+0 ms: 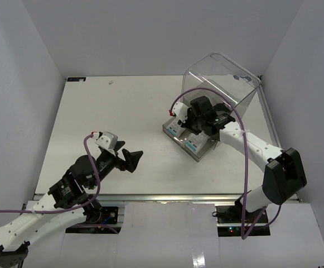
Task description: Organize the makeup
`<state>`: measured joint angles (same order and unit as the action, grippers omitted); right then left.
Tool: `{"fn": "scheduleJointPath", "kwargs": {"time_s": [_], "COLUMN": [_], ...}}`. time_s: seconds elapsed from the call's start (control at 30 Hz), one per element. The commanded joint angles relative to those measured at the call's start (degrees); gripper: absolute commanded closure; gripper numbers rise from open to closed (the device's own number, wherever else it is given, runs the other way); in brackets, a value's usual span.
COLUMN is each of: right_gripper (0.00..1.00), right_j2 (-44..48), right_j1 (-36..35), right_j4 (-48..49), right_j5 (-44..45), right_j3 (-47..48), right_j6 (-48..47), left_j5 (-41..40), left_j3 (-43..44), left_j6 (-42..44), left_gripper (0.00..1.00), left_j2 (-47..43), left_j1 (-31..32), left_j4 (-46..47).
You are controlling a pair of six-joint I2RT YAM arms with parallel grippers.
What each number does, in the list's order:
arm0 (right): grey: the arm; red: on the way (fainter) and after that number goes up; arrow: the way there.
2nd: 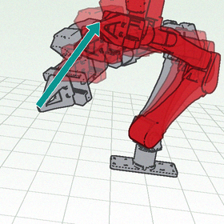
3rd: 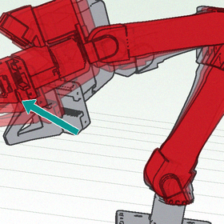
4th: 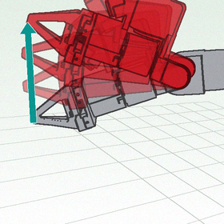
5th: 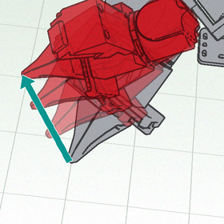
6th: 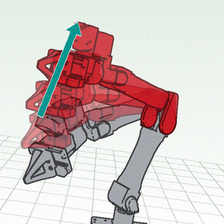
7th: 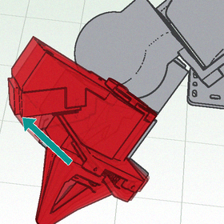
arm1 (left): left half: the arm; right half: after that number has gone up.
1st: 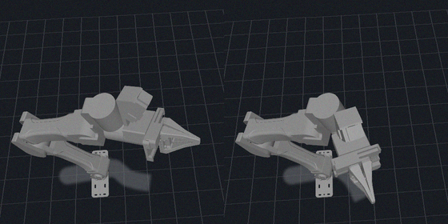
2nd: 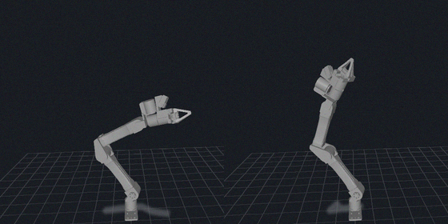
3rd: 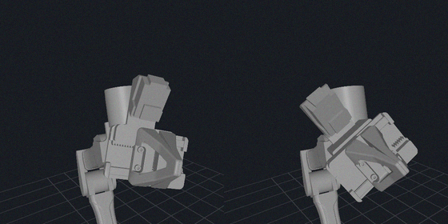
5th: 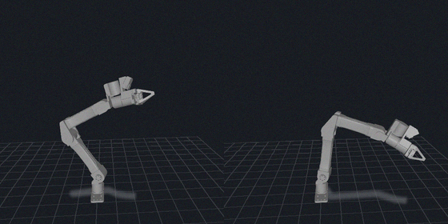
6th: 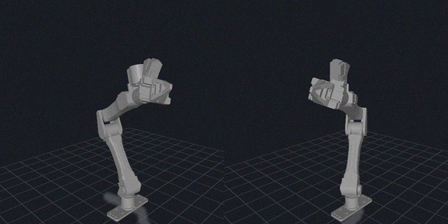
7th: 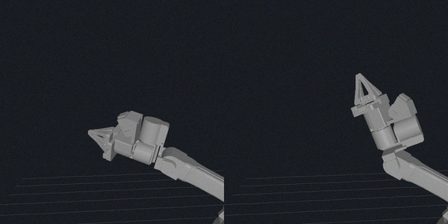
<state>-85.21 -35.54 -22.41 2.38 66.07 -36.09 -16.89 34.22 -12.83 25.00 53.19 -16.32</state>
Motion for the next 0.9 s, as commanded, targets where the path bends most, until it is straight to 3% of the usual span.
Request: {"fn": "scheduleJointPath", "kwargs": {"time_s": [0.0,0.27,0.57,0.87], "right_gripper": [0.64,0.63,0.64,0.64], "right_j2": [-4.85,-14.67,-13.96,-19.36], "right_j1": [-1.4,-1.99,-1.99,-1.81], "right_j4": [1.98,6.79,7.47,8.24], "right_j5": [-1.18,9.33,7.07,12.89], "right_j3": [3.43,11.24,11.24,10.93], "right_j6": [-1.11,-3.41,-2.84,-3.1], "left_j5": [-0.93,-1.69,-1.57,-1.53], "left_j3": [-0.29,-0.38,-0.29,-0.29], "left_j6": [0.73,1.0,1.24,1.35], "left_gripper": [0.02,0.02,0.02,0.02], "left_j2": [-0.48,-1.03,-1.25,-1.66], "left_j1": [-0.28,-0.28,-0.28,-0.28], "left_j4": [0.17,0.14,0.14,0.14]}}
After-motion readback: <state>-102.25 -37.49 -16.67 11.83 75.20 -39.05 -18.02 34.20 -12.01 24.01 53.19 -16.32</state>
